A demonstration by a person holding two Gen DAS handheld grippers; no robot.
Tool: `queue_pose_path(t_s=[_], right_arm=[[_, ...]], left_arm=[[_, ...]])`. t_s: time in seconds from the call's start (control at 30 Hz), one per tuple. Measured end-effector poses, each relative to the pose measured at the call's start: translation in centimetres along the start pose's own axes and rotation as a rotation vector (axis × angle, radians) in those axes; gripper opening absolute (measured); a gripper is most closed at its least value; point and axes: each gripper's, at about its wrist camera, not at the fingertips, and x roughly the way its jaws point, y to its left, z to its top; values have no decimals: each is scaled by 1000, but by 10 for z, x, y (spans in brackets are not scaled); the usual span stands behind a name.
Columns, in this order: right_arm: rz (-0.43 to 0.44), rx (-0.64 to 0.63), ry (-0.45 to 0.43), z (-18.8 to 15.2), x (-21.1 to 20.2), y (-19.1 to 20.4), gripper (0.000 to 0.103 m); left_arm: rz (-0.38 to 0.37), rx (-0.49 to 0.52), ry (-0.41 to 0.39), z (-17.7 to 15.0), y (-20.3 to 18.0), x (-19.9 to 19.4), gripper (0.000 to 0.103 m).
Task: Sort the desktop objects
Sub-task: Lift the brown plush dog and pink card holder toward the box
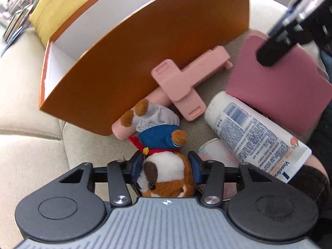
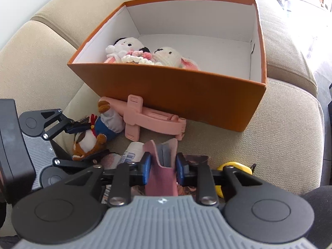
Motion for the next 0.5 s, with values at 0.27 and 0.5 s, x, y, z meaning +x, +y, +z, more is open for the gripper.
queue_pose_path(t_s=[0.27,0.5], right_arm=[[134,89,34,-9,2,-18,34],[105,56,93,-26,10,-4,27]], left_arm=[[-143,-311,-52,-19,55,-13,46],[-210,-494,-135,-35,87,-40,44]])
